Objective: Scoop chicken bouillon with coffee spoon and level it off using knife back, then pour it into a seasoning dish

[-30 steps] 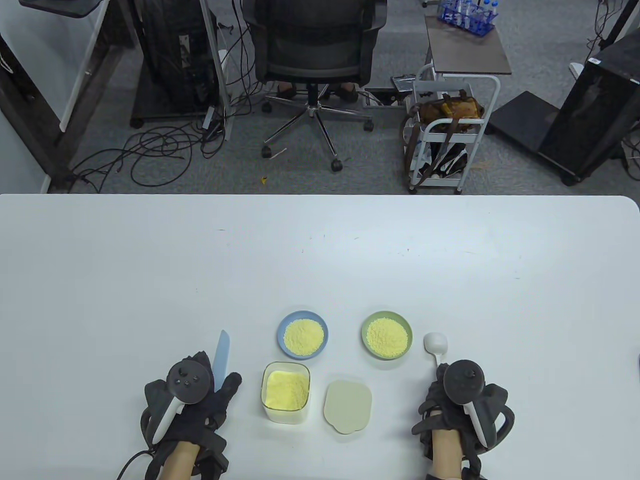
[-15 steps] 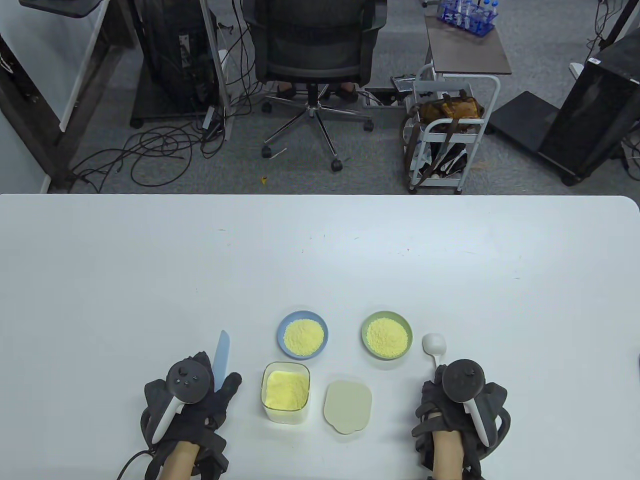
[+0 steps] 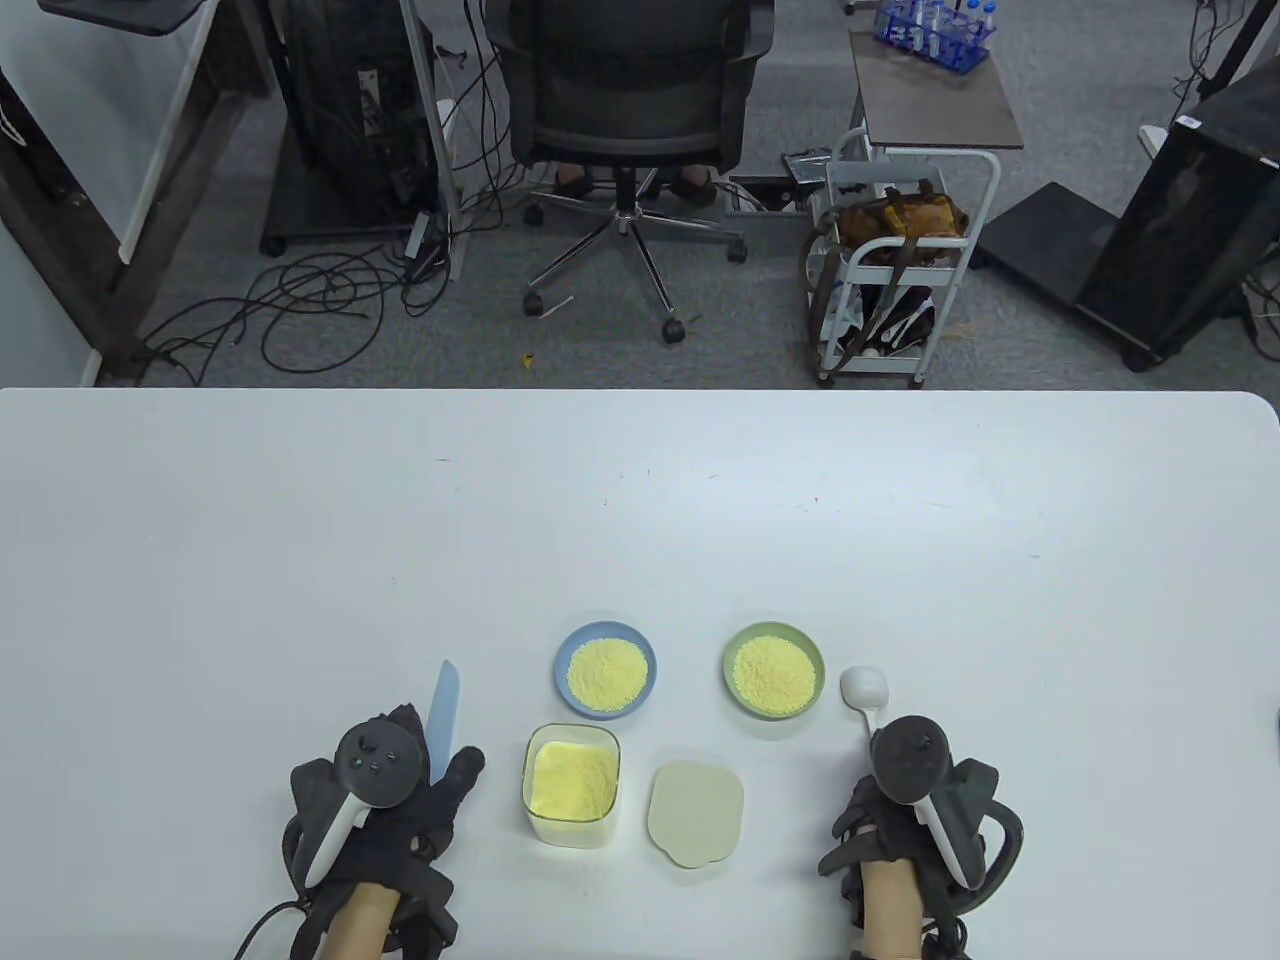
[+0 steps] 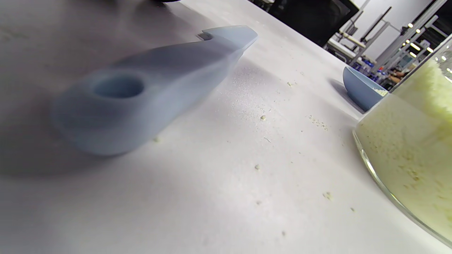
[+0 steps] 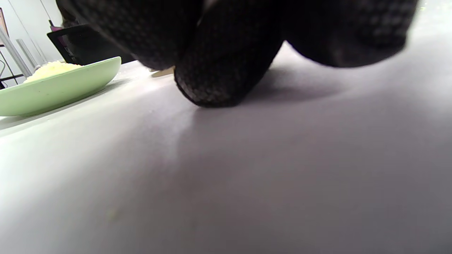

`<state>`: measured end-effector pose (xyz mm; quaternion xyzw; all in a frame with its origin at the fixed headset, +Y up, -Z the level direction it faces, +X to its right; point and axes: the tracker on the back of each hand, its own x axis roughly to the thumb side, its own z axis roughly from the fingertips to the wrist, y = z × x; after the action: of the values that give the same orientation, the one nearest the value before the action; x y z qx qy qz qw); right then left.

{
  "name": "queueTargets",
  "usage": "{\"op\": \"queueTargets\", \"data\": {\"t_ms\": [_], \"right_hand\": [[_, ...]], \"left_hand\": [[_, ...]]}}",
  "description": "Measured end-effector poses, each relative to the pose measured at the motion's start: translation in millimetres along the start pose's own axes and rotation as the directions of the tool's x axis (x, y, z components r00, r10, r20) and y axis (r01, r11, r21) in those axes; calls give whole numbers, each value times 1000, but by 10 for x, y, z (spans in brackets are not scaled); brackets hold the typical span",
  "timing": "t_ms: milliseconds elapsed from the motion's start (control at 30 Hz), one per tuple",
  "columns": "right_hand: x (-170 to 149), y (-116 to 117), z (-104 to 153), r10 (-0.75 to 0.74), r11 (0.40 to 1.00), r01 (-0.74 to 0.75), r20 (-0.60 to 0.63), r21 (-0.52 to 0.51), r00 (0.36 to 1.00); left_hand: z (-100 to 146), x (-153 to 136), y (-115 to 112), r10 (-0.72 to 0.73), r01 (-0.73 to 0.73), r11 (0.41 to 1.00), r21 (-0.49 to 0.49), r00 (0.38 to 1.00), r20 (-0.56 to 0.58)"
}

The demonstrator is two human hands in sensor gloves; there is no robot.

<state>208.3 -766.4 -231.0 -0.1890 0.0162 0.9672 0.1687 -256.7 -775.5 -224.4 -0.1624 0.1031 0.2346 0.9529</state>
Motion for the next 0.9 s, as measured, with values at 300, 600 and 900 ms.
{"op": "queueTargets", "data": {"t_ms": [300, 600, 900], "right_hand": [[-9, -8, -11, -3, 1000, 3, 3, -24, 1000], [-11, -1, -12, -7, 1000, 7, 6, -12, 1000], [-34, 28, -1, -96, 990, 100, -37, 96, 995]], "left_hand": [[1, 3, -2, -1, 1, 1000, -1, 1000, -1], [1, 3, -2, -1, 1, 1000, -1, 1000, -1], [1, 3, -2, -1, 1, 1000, -1, 1000, -1]]}}
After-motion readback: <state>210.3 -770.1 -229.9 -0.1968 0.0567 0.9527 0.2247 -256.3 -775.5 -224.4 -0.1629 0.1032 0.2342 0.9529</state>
